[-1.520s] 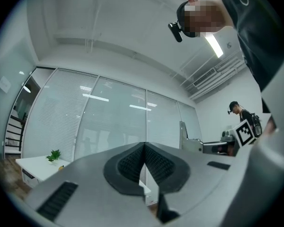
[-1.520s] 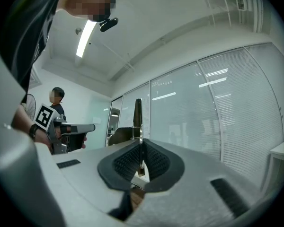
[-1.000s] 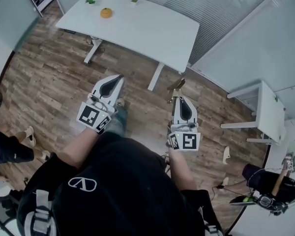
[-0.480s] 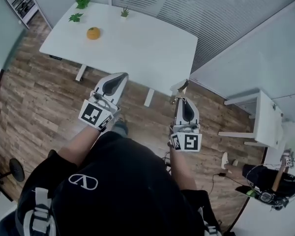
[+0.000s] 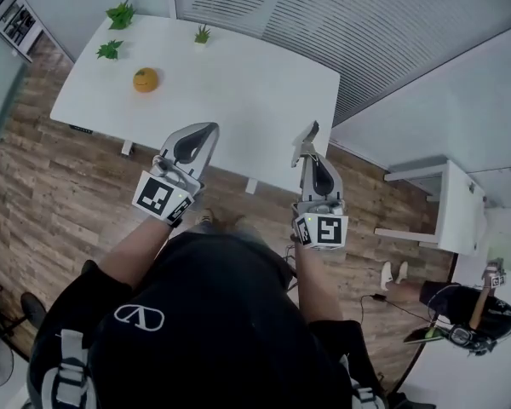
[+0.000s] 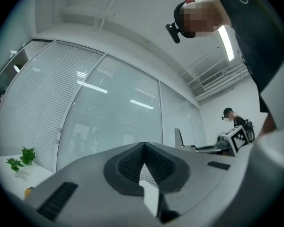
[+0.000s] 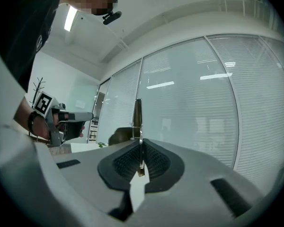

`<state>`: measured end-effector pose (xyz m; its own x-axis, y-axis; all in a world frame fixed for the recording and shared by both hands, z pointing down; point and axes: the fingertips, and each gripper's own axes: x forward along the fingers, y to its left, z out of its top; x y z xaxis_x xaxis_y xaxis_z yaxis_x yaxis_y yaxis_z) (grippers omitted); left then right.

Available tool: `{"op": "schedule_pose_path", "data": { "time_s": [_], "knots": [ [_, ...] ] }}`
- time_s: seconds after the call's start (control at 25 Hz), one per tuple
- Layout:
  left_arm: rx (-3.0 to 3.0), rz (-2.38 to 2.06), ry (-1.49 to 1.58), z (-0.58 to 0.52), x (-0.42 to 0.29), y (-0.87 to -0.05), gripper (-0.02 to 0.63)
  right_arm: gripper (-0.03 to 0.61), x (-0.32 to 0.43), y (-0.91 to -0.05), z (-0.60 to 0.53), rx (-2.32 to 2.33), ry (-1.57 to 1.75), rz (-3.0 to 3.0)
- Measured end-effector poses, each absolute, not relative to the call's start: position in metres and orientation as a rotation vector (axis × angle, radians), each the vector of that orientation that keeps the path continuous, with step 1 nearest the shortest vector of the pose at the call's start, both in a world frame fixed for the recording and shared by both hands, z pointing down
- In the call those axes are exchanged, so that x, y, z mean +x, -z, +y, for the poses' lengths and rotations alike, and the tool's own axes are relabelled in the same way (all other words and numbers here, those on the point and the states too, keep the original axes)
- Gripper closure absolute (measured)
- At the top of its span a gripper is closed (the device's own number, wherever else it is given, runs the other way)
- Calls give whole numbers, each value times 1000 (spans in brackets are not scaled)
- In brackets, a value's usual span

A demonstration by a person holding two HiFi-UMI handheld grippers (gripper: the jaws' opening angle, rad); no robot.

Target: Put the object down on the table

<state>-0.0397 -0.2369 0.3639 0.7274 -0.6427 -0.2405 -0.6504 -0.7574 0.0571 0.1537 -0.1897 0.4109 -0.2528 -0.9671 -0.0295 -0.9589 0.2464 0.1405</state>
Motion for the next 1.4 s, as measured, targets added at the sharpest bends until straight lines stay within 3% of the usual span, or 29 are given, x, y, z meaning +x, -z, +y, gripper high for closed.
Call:
{"op": "schedule_pose_path", "data": {
  "time_s": [0.36,1.04,1.4],
  "knots": [
    [-2888,1190,-361,-277,-28,-375,609,572,166,-473,-285,1582,264,-2292],
    [-2928,1314,-177,-285,-41,-429,609,572,150,-727,-389,735,431,-1730],
    [-2927,1343,-155,-294,-48,-439,609,572,146,-767,-399,563,524,-1590]
  ]
}}
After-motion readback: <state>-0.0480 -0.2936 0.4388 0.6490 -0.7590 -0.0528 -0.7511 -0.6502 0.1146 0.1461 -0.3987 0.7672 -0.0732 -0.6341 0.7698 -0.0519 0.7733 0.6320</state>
